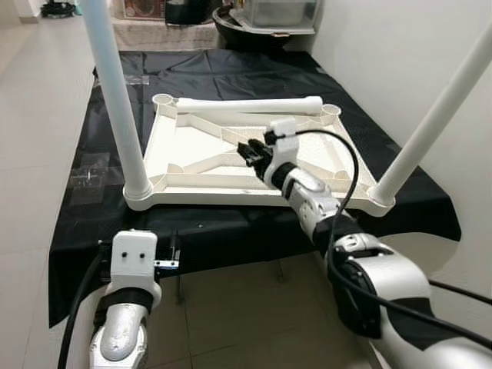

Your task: Building children table

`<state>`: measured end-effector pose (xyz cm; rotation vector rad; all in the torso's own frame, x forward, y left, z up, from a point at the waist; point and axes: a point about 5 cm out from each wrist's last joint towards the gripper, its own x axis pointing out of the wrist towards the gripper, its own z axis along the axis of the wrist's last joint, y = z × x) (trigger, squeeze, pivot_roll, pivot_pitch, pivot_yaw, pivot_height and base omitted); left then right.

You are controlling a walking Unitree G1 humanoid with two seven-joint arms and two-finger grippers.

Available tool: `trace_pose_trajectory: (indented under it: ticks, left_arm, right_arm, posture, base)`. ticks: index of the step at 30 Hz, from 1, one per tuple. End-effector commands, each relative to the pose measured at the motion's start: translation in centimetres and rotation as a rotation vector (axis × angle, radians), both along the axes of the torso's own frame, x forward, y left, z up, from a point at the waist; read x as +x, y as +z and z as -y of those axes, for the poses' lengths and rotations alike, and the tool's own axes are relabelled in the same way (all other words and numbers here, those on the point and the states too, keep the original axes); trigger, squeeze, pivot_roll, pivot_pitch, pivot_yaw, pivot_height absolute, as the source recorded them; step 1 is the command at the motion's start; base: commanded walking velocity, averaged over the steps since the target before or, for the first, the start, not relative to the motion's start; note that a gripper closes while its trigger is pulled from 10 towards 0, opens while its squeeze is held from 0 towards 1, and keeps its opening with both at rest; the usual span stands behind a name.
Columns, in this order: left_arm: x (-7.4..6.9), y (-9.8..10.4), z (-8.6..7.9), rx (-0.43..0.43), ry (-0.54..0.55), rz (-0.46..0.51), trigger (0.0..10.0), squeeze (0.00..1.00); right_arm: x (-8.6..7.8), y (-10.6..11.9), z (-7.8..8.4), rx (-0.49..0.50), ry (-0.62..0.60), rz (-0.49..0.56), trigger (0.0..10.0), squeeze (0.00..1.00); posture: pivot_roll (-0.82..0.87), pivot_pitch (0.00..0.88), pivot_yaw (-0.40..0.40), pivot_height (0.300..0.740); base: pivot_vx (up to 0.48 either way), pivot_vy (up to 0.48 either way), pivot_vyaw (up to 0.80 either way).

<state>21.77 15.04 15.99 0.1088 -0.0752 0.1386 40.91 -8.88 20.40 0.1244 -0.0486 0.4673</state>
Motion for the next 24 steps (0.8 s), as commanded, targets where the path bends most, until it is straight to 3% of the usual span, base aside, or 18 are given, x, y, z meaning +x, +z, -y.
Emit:
trace_pose_trajectory:
  ticks: [1,13,20,24]
  left_arm:
    - [0.1,-0.3,-0.1,-0.010,-0.012,-0.019,10.0,0.00]
    - [0.1,-0.4,-0.7,-0.004,-0.001,-0.028,10.0,0.00]
    - [0.1,-0.3,-0.8,-0.017,0.011,-0.029,10.0,0.00]
    - [0.0,-0.2,-0.7,-0.023,0.017,-0.017,10.0,0.00]
  right_arm:
    - [-0.3,-0.8,0.1,0.024,-0.024,-0.001,10.0,0.00]
    - [-0.7,-1.5,-0.5,0.029,-0.035,0.000,10.0,0.00]
    - [-0.7,-1.3,0.0,0.033,-0.081,0.014,10.0,0.00]
    - [-0.4,-1.0,1.5,0.012,-0.171,0.024,10.0,0.00]
  posture:
    - [0.07,0.054,-0.087,0.740]
    - [0.07,0.059,-0.082,0.740]
    - [0.07,0.068,-0.083,0.740]
    - [0.07,0.075,-0.086,0.740]
  base:
    - [0.000,0.480,0.00]
    - [0.000,0.460,0.00]
    - [0.000,0.000,0.00]
    - [0.000,0.000,0.00]
